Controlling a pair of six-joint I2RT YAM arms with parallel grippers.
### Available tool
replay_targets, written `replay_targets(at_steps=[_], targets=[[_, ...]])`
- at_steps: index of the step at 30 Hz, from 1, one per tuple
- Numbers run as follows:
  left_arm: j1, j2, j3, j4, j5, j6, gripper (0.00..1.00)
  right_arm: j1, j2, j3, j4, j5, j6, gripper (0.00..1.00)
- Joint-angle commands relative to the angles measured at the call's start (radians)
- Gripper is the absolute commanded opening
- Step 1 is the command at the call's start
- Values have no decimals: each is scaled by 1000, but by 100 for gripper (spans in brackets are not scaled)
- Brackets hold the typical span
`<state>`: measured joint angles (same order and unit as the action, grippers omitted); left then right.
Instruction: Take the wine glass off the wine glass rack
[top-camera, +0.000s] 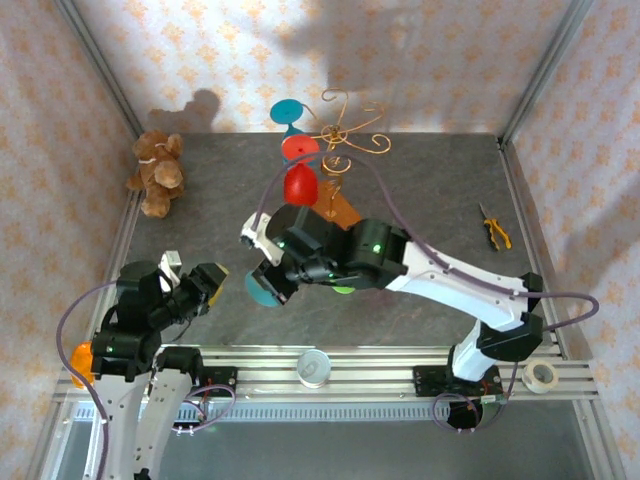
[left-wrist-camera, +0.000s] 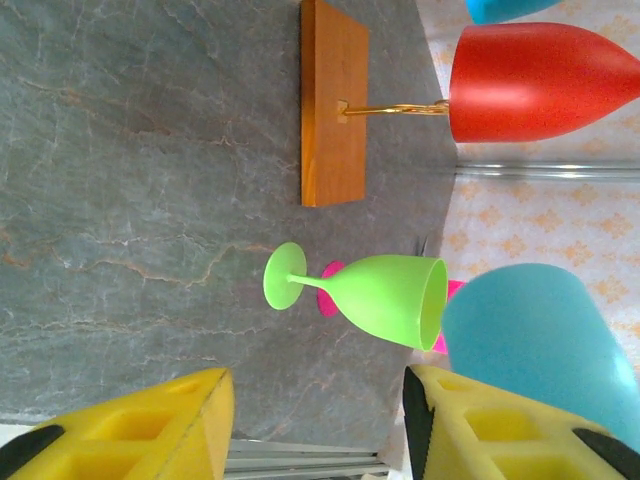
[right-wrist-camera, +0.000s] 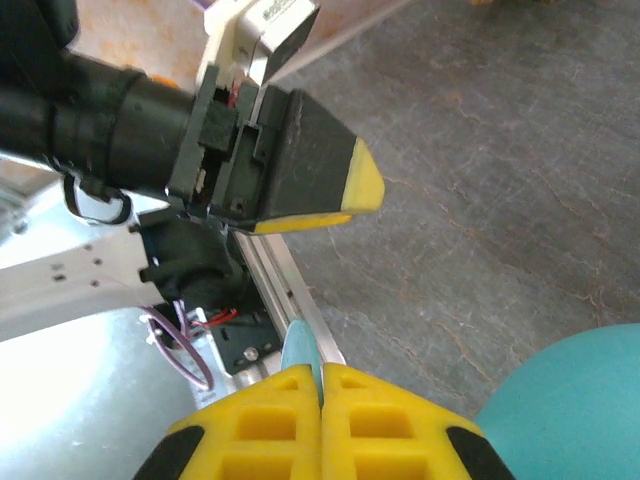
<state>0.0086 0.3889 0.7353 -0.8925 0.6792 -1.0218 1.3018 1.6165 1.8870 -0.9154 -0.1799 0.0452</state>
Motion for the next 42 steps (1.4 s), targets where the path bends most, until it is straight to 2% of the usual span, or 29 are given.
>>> replay_targets(at_steps=[1,9,19,30,42], targets=[[7,-32,-11,9,29,-40,51,48,12,-58,113,126,-73,0],[7,-32,-26,30,72,-46,56,127,55,-196,266,354,-196,0],[7,-10,-40,59,132,-43,60,142,58,-321,460,551,-293,0],[7,-1,-143,273,236,-183,63,160,55,-400,611,688,-393,0],[6,35,-162,416,286,-265,63,177,61,-445,727,745,-450,0]])
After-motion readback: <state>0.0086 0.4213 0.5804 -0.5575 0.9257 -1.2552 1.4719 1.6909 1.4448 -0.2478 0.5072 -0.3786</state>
